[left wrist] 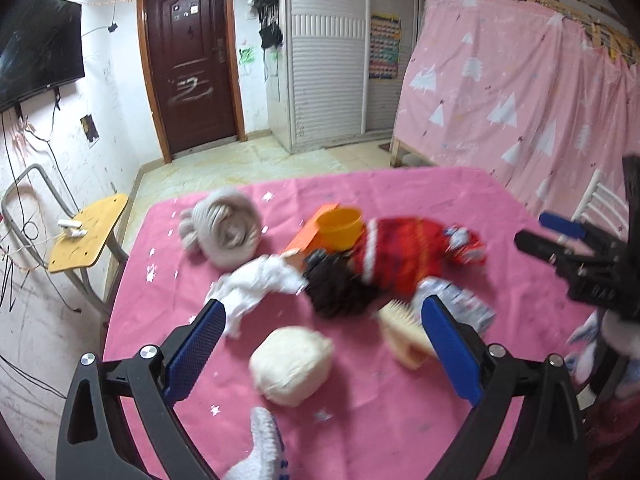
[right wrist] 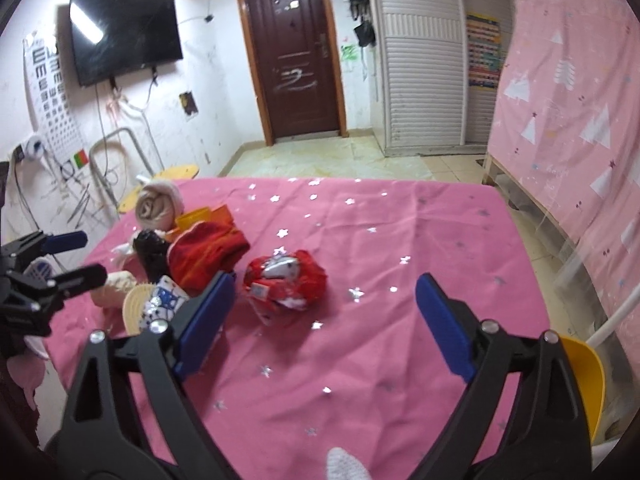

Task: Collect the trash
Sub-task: 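Return both tools to the table, then grasp the red Hello Kitty wrapper with the right gripper while the left gripper grasps the white paper ball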

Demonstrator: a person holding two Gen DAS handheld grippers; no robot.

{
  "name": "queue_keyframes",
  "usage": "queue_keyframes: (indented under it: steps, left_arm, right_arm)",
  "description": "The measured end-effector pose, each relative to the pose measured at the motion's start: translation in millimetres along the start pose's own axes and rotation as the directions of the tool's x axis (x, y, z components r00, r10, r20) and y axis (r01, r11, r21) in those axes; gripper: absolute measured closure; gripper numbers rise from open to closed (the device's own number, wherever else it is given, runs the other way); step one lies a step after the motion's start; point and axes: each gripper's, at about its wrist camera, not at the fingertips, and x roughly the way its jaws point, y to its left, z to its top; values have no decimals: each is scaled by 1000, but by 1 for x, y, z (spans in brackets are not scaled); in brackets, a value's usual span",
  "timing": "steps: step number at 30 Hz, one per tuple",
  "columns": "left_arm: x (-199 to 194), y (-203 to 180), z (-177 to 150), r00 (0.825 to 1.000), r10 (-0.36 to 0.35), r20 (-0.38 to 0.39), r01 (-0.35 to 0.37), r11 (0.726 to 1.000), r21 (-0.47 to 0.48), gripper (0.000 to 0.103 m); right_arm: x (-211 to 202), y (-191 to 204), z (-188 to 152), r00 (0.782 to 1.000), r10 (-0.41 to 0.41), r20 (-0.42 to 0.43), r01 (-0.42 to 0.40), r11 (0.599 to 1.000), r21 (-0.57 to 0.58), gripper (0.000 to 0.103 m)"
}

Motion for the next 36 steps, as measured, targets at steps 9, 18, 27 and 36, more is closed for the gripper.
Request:
queue_keyframes:
  steps: [9, 18, 27, 36]
  left_arm:
    - [25, 16, -19, 997, 38, -66, -38, 999, -4, 13]
    - [44, 15, -17, 994, 35, -107, -36, 999, -5, 45]
    - [47, 15, -22, 993, 30, -111, -31, 999, -9, 60]
    - [37, 13, -24, 994, 27, -104, -30, 999, -22, 60]
  right_arm:
    - [38, 24, 3, 995, -10, -96, 3, 997, -81, 14]
    - [62, 30, 10, 988, -31, -150, 15, 994, -108, 14]
    - [77, 29, 11, 980, -19, -200, -2, 995, -102, 36]
    - [72, 26, 11, 982, -1, -191, -15, 997, -80, 62]
